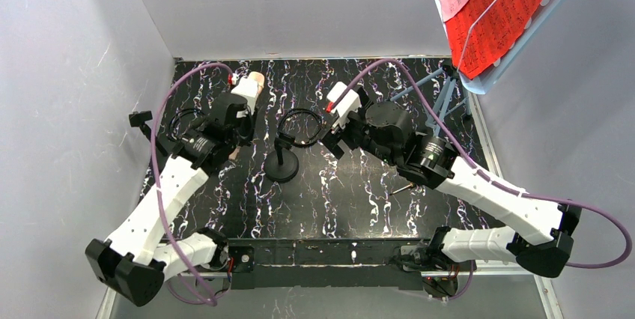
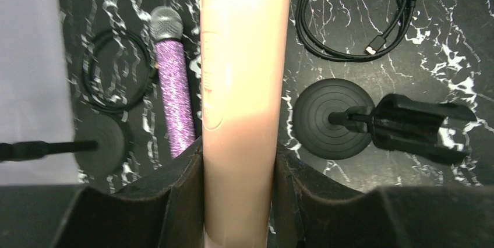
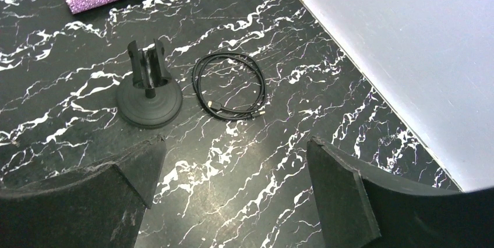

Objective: Pack up the instrument practice props

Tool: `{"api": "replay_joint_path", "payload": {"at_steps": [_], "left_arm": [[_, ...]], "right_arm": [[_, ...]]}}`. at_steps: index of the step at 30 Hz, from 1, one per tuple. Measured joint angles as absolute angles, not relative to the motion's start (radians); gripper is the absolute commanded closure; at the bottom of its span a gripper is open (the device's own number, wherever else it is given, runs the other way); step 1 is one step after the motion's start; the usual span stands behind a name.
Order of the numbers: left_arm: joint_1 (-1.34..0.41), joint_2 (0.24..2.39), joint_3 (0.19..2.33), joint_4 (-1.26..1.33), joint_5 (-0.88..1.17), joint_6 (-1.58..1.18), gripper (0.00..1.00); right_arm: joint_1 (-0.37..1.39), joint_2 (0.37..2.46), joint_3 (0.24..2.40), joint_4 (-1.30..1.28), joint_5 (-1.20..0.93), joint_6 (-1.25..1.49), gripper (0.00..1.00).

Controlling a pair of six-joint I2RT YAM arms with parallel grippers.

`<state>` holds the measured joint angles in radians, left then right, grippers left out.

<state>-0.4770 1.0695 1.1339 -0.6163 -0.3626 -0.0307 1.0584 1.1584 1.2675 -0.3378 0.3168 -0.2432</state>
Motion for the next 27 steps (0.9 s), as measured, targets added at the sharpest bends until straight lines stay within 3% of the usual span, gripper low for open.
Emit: {"api": "replay_joint_path", "payload": {"at_steps": [21,27], "left_arm": [[-0.261,1.401,0.954,-0.428,-0.297,-0.144,1.00],[-0.236,1.517,0.954,-0.385,-0.334,-0.138,0.91]], "right_arm": [[1.059,0.941,0.885,-0.097,0.527,-0.278,0.01],[1.058,0.907,0.823,-0.053,0.567,-0.294,0.01]]}}
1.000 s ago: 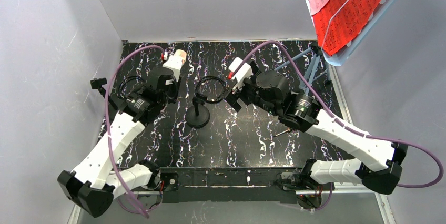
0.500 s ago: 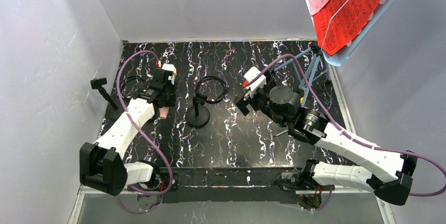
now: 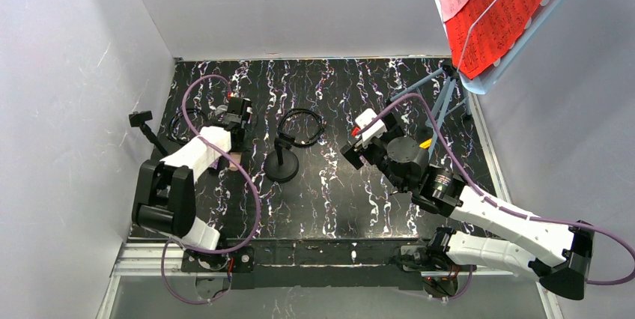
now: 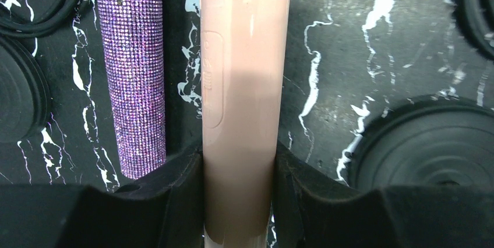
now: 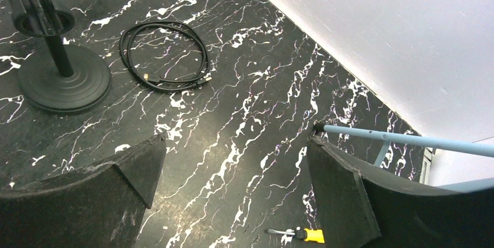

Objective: Pack up the instrument practice props

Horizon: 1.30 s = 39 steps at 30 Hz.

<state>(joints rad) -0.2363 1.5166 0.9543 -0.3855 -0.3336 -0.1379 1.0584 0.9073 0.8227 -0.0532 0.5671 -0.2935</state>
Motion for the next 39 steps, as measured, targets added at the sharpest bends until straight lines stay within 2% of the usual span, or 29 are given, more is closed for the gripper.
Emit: {"api": "replay_joint_path", "payload": {"at_steps": [8,12,16,20,24,39], "left_arm": [[-0.215,1.596,0.954,-0.366,-0.348,-0.133,0.73],[-0.207,1.627,0.954,-0.358,-0.353,-0.130,0.70],[-0.202,1.648,0.954,-0.351,-0.368,-0.127,0.59],[-0.198,1.648,0.951,-0.342,-0.386,-0.123,0.54],[-0.197,1.648,0.946,-0.345,-0.395,-0.121,0.51],[-0.183,1.620,0.948,-0.368,-0.480,-0.136,0.52]], "right_arm": [[1.058,0.893,0.807,-0.041,0.573,-0.292,0.01],[1.058,0.891,0.808,-0.042,0.573,-0.296,0.01],[1.058,0.891,0.810,-0.049,0.573,-0.303,0.01],[1.058,0.891,0.812,-0.057,0.573,-0.306,0.01],[1.058,0.891,0.817,-0.065,0.571,-0.306,0.01],[1.058,0.897,0.837,-0.080,0.543,-0.290,0.01]]}}
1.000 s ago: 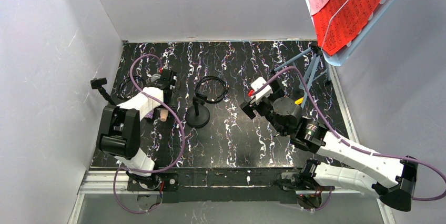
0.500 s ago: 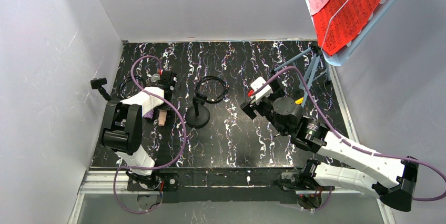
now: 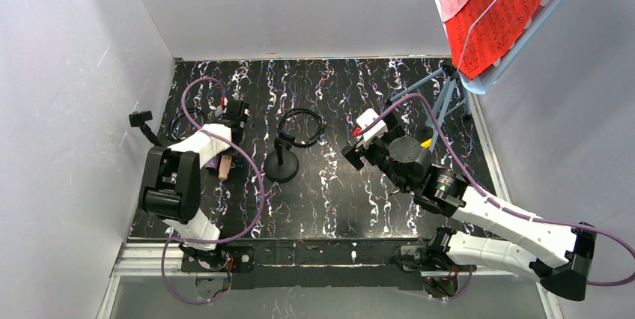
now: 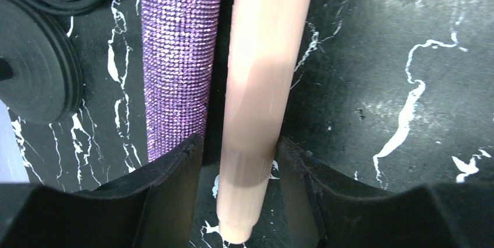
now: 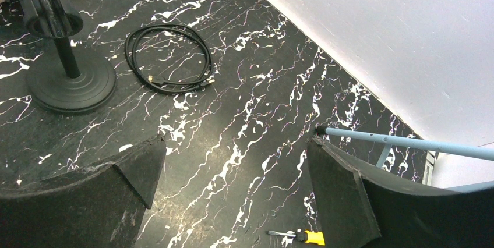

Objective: Pack up the instrument practice props

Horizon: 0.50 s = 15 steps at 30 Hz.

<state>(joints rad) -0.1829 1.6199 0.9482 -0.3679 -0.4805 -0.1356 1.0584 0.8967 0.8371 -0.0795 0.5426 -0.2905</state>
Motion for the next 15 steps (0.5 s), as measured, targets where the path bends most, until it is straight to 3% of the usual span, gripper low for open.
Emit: {"api": "replay_joint_path", "payload": {"at_steps": [7,15], "left_arm": [[-0.165,1.630,0.980,-0.368,-0.500,-0.142,0.61],[-0.162,1.662,1.051,-0.350,-0.501,-0.142,0.62]], "right_arm": [[1.058,0.892,0.838,-0.086,0.542,-0.283,0.01],[1.058,0.884,0.842,-0.105,0.542,-0.265,0.01]]}}
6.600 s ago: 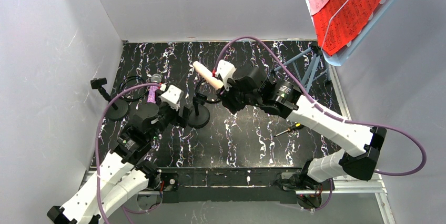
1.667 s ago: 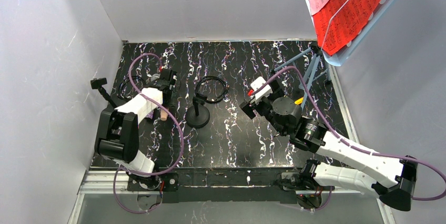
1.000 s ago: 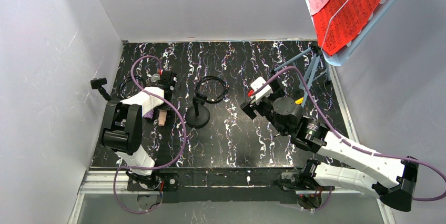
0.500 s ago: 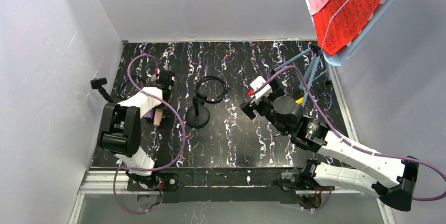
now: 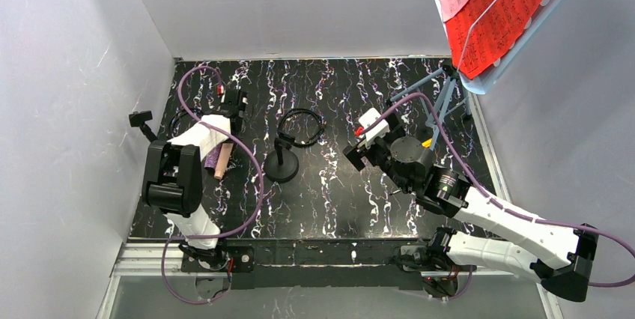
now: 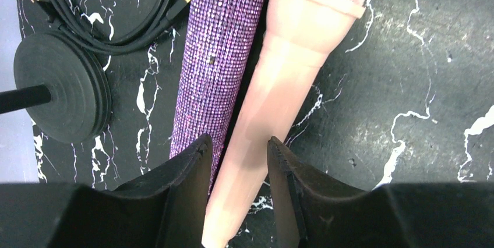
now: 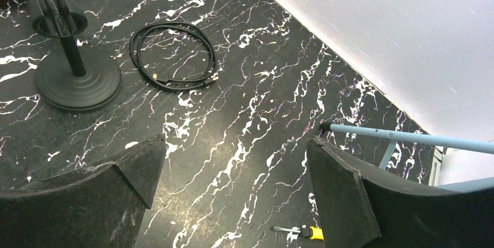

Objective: Pack up the instrument practice props

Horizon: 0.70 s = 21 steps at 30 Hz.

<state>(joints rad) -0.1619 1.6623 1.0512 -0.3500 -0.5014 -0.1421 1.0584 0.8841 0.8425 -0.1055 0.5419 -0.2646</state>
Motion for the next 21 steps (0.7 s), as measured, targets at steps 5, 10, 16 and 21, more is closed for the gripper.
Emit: {"api": "replay_joint_path", "payload": {"at_steps": [5,10,16,21], "left_arm": [[-0.159,1.672,1.062,-0.348,-0.493,-0.149,0.54],[-0.159,1.593,1.059,-0.371,-0.466,-0.154,0.45],[-0.159,1.351,1.037,-0.390,-0.386,-0.138,0.35],[-0.159,1.101,0.935,-0.388,-0.211,-0.078,0.27]], "right_arm": [[1.058,0.884,0.850,-0.111,0.539,-0.260,0.01],[1.058,0.885,0.857,-0.113,0.538,-0.258,0.01],[1.058,0.904,0.869,-0.113,0.523,-0.251,0.01],[1.058,0.931,0.876,-0.112,0.498,-0.235,0.01]]}}
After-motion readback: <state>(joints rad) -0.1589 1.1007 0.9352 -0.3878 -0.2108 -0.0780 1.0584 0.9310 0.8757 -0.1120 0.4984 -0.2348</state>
